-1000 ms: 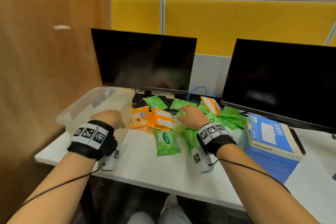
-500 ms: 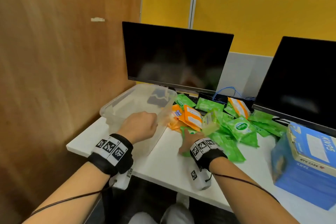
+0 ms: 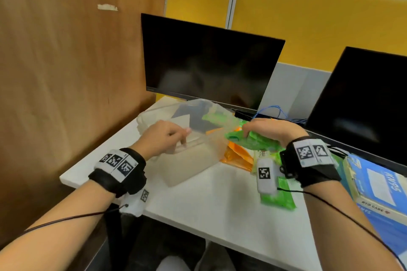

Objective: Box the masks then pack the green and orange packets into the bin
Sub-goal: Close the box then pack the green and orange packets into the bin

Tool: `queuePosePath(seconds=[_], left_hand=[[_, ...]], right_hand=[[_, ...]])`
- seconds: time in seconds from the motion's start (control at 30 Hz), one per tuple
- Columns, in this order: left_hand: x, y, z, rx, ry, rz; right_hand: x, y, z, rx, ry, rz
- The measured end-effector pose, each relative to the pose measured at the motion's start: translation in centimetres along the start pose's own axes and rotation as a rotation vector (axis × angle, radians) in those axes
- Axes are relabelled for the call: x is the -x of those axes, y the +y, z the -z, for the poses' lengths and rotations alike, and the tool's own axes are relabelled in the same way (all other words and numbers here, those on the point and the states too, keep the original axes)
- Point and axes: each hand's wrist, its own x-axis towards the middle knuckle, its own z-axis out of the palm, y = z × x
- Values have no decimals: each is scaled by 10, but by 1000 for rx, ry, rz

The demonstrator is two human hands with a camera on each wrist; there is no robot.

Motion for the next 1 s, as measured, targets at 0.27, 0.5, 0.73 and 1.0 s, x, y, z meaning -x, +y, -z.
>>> queuePosePath(seconds=[0.27, 0.5, 0.73, 1.0], left_hand=[[-42, -15, 8, -300, 119, 619], [-39, -26, 8, -359, 168, 573], [-48, -30, 14, -288, 103, 650], [-57, -30, 8, -443, 78, 675]], right_hand=[[-5, -89, -51, 176, 397, 430], [-75, -123, -120, 512, -93, 259], [-60, -110, -133, 633, -38, 379], [-53, -105, -128, 622, -40, 358]])
